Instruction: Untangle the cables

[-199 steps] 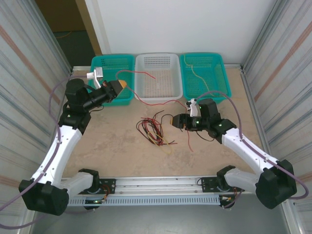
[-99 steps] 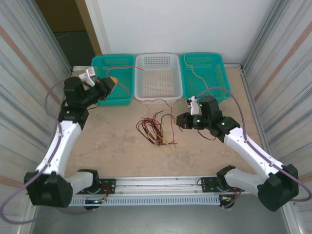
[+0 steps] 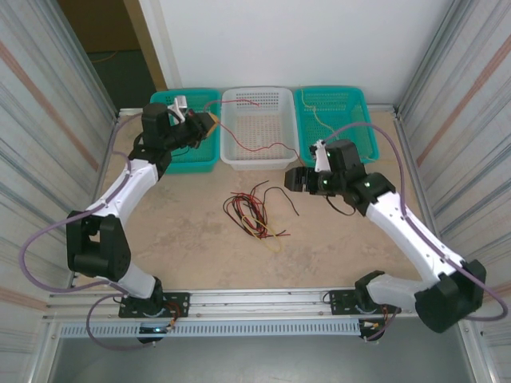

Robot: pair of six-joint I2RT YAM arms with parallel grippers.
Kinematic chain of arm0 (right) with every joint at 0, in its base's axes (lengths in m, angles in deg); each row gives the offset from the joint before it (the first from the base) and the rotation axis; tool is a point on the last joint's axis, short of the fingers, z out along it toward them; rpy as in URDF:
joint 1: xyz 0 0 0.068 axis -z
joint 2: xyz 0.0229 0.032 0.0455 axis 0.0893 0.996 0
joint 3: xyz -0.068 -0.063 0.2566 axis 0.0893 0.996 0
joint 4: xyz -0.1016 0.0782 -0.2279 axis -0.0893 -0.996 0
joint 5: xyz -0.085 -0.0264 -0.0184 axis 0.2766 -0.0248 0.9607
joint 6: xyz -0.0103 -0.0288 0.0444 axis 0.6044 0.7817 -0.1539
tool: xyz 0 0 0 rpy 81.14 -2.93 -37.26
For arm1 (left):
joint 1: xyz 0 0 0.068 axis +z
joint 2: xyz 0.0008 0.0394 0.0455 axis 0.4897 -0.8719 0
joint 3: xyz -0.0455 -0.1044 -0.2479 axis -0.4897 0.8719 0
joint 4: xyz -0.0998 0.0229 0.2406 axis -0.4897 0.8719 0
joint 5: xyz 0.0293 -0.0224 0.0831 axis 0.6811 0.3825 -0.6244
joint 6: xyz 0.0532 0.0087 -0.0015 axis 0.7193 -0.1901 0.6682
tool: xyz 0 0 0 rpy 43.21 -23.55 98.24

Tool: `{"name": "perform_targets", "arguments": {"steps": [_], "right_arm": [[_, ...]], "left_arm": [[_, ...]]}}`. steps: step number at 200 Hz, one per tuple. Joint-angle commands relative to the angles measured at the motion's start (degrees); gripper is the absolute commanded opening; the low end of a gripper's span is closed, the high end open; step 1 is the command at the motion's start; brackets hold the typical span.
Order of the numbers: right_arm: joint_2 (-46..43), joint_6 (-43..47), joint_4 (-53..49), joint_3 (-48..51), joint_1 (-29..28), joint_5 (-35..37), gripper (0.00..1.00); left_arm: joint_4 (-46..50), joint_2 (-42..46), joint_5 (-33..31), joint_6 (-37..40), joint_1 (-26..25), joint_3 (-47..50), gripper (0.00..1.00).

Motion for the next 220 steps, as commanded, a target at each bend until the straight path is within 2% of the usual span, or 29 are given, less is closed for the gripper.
{"name": "perform_targets", "arguments": {"steps": [1, 20, 45, 76, 113, 148, 184, 201, 220], "right_arm": [[5.2, 8.5, -4.6, -6.4, -0.4, 1.5, 0.73], [9.3, 15.4, -6.7, -12.4, -5.3, 5.5, 0.76], [14.2, 22.7, -9.0, -19.0, -11.4, 14.8, 0.87], [19.0, 25.2, -11.0, -24.3, -15.3, 24.0, 0.86], [20.8, 25.8, -10.3, -25.0, -15.9, 25.6, 0.83], [23.8, 25.8, -11.1, -26.4, -16.1, 25.4, 0.75], [25.2, 25.2, -10.2, -26.1, -16.0, 25.2, 0.72], [25.7, 24.9, -9.7, -26.0, -16.0, 24.9, 0.67], [26.6, 24.4, -9.5, -26.2, -16.0, 24.1, 0.41]], "left_arm": [[2.3, -1.2, 3.4, 0.6, -0.7, -5.0, 0.00], [3.6, -2.9, 7.0, 0.6, -1.3, -7.3, 0.00], [6.2, -3.0, 9.3, 2.5, -2.5, -9.0, 0.00], [15.6, -1.9, 9.1, 8.4, -3.2, -12.2, 0.00], [16.6, 0.2, 11.0, 8.9, -3.2, -11.8, 0.00], [20.5, 0.3, 11.6, 11.4, -3.2, -12.7, 0.00], [18.0, 0.3, 13.0, 9.8, -2.7, -10.8, 0.00], [16.2, 0.5, 13.7, 8.8, -2.6, -9.9, 0.00], [14.0, 0.6, 14.3, 7.3, -2.2, -8.6, 0.00]]}}
